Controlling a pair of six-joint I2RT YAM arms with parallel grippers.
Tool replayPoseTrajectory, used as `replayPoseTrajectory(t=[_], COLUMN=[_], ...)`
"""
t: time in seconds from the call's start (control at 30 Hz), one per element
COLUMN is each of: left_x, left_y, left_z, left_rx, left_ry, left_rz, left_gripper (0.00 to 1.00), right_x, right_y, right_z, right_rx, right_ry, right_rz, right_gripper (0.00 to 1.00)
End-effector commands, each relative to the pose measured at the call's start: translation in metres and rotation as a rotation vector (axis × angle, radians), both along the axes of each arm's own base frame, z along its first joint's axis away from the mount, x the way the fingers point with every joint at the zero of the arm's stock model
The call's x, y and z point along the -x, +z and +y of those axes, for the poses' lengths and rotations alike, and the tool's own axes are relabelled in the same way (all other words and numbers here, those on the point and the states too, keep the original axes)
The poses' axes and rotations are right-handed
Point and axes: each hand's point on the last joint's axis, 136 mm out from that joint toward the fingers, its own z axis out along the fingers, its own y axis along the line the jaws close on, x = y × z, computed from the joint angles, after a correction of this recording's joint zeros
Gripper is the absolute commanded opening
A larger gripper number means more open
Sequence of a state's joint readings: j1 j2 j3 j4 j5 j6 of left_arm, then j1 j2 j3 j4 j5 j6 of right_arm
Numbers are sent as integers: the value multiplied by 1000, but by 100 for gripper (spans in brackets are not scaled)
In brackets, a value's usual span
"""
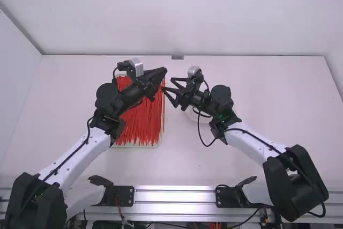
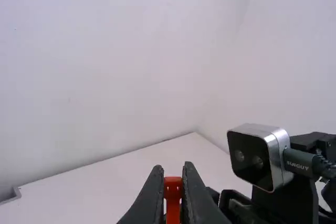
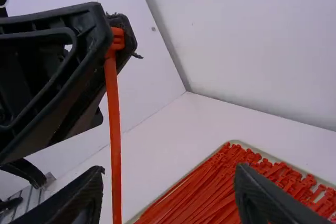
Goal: Fasten the cable tie
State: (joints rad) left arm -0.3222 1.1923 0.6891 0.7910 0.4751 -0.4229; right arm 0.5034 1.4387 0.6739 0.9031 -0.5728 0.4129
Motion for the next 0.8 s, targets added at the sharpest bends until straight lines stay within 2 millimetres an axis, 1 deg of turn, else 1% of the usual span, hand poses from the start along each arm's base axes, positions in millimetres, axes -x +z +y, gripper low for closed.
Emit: replayPoseTrajectory(t=[0.0, 0.1, 0.13, 0.17, 0.2, 0.27, 0.3, 0.5, 0.53, 0.57, 0.6, 0.63, 0.67, 0.7, 0.77], left_x=[3, 3, 3, 1, 1, 0, 0, 0, 0, -1, -1, -2, -4, -5, -6], left_y=[13, 13, 13, 13, 13, 12, 12, 12, 12, 12, 12, 12, 12, 12, 12], left_z=[-9, -9, -9, -8, -8, -7, -5, -6, -6, -4, -4, -2, 1, 4, 6], left_rx=[5, -2, -3, -1, 0, -1, -1, -1, -3, -6, -6, -13, -20, -20, -23], left_ry=[-5, -1, 1, 10, 12, 17, 19, 21, 20, 27, 27, 33, 45, 49, 41], left_rz=[-36, -45, -45, -43, -41, -40, -39, -41, -43, -46, -46, -52, -59, -57, -59], left_gripper=[2, 2, 2, 2, 2, 2, 2, 2, 4, 25, 25, 38, 57, 63, 72], right_x=[3, 4, 4, 4, 4, 2, 2, 2, 3, 2, 2, 2, 3, 3, 3], right_y=[16, 16, 16, 16, 16, 15, 15, 14, 14, 15, 15, 15, 16, 17, 20], right_z=[8, 9, 9, 9, 9, 7, 7, 6, 5, 3, 3, 2, -1, -4, -9], right_rx=[-21, -20, -20, -21, -21, -19, -17, -15, -15, -16, -16, -17, -18, -25, -37], right_ry=[26, 30, 31, 31, 30, 23, 24, 29, 35, 40, 40, 48, 66, 77, 93], right_rz=[-37, -38, -37, -34, -34, -31, -28, -25, -26, -30, -30, -33, -39, -34, -25], right_gripper=[56, 41, 38, 29, 28, 8, 0, 0, 0, 0, 0, 0, 0, 0, 0])
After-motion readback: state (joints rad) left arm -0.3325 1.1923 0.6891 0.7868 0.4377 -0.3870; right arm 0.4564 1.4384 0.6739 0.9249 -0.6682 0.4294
